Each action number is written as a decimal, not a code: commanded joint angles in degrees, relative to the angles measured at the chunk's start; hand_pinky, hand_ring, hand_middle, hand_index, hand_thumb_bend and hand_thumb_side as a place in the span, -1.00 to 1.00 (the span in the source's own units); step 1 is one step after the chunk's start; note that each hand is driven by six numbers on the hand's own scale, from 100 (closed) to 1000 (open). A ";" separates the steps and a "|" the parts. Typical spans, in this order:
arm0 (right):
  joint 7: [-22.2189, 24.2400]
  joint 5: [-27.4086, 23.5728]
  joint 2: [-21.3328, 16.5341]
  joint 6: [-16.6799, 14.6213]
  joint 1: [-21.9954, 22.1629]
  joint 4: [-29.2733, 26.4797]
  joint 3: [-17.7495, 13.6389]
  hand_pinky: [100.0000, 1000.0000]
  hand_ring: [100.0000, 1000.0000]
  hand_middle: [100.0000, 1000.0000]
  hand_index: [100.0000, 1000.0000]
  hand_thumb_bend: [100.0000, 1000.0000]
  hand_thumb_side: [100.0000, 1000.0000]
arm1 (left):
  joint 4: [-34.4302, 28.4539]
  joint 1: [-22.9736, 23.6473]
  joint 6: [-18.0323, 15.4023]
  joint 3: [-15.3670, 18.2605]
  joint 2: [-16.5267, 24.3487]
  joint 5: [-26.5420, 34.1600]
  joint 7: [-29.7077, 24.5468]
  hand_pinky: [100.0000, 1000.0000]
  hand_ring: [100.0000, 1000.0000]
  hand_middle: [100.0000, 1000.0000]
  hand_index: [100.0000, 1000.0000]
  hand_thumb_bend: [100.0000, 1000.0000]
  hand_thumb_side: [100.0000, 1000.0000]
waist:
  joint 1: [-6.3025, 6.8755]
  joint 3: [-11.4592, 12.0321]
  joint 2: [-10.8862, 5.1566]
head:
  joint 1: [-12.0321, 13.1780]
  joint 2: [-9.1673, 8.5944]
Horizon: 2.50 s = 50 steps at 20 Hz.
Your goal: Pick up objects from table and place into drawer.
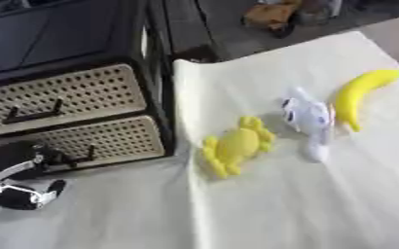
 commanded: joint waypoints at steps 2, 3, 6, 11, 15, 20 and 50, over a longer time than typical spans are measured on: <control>0.07 -0.09 -0.55 0.32 -0.31 -0.90 -0.66 0.45 0.73 0.49 0.81 -1.00 1.00 | -0.64 -0.20 0.53 1.17 2.09 -0.22 2.31 -1.00 -1.00 -1.00 0.42 -1.00 -0.58 | -0.62 0.03 -1.11 | -0.13 -1.08; 0.07 -0.07 -0.48 0.39 -0.25 -0.90 -0.71 0.45 0.73 0.50 0.81 -1.00 1.00 | -0.62 -0.17 0.70 1.21 2.10 -0.27 2.85 -1.00 -1.00 -1.00 0.40 -1.00 -0.59 | -0.62 0.02 -1.12 | -0.13 -1.09; 0.01 -0.07 -0.49 0.38 -0.26 -0.90 -0.78 0.45 0.72 0.50 0.81 -1.00 1.00 | -0.52 -0.02 1.14 1.29 2.23 -0.56 4.26 -1.00 -1.00 -1.00 0.33 -1.00 -0.59 | -0.69 0.05 -1.18 | -0.21 -1.00; -0.39 -0.20 -0.71 0.02 -0.30 -0.90 -0.88 0.45 0.72 0.50 0.81 -1.00 1.00 | -0.37 0.32 1.16 1.08 2.39 -0.80 4.69 -1.00 -1.00 -1.00 0.25 -1.00 -0.61 | -0.97 -0.03 -1.40 | -0.20 -0.99; -0.78 -0.27 -0.74 -0.17 -0.13 -0.90 -1.00 0.44 0.72 0.50 0.81 -1.00 1.00 | -0.76 0.87 1.05 0.87 2.62 -0.77 4.18 -1.00 -1.00 -1.00 0.24 -1.00 -0.59 | -1.39 0.23 -1.70 | -0.25 -1.24; -1.36 -0.30 -0.59 -0.23 0.15 -0.90 -1.11 0.44 0.71 0.50 0.81 -1.00 1.00 | -2.07 1.61 1.25 0.25 2.89 1.26 2.10 -1.00 -1.00 -1.00 0.26 -1.00 -0.57 | -1.96 0.63 -2.21 | -0.34 -2.09; -2.11 -0.81 -0.38 -0.28 0.32 -0.90 -1.06 0.44 0.71 0.50 0.81 -1.00 1.00 | -11.25 4.03 6.45 -4.15 3.15 4.58 -3.71 -1.00 -1.00 -1.00 0.38 -1.00 -0.53 | -3.01 1.74 -3.19 | 0.76 -1.17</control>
